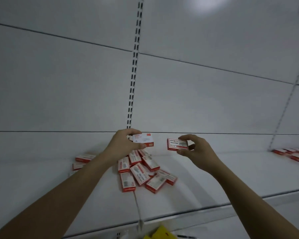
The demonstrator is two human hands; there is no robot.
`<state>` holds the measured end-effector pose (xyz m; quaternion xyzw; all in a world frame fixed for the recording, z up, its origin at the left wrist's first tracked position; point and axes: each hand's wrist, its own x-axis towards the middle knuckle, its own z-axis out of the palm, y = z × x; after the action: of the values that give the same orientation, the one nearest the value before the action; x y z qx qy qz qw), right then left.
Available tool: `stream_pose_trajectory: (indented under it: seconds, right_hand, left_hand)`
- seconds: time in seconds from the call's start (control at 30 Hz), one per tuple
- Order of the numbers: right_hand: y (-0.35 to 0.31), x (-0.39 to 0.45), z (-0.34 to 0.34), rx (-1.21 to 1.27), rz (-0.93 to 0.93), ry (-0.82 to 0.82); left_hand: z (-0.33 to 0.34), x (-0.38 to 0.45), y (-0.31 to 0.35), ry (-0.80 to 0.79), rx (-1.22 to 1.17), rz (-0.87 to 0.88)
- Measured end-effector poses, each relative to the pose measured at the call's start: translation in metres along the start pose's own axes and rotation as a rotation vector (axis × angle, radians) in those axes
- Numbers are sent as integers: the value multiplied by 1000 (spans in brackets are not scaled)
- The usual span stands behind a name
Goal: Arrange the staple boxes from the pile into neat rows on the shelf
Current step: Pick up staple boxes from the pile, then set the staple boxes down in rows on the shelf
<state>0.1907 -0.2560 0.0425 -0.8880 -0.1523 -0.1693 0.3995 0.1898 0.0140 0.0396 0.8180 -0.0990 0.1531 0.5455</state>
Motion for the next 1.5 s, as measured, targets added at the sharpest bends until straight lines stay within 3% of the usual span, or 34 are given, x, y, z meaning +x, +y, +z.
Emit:
stream_pose_trajectory:
  seconds: [0.2, 0.37, 0.8, 1.17, 1.5]
  right_hand:
    - [22, -44, -100, -2, 6, 121]
    - [59, -97, -200, -124, 12, 178]
    - [196, -243, -406, -348, 261, 306]
    - [294, -275, -490, -458, 380, 323]
    - [421, -198, -539, -534, 431, 210]
  left_hand:
    - [87, -14, 73, -48, -25, 47]
    - [176, -36, 143, -185, -116, 71]
    - [426, -86, 252, -423, -90, 157]
    - [591, -82, 274, -548, -120, 204]
    - [748, 0, 258, -486, -190, 134]
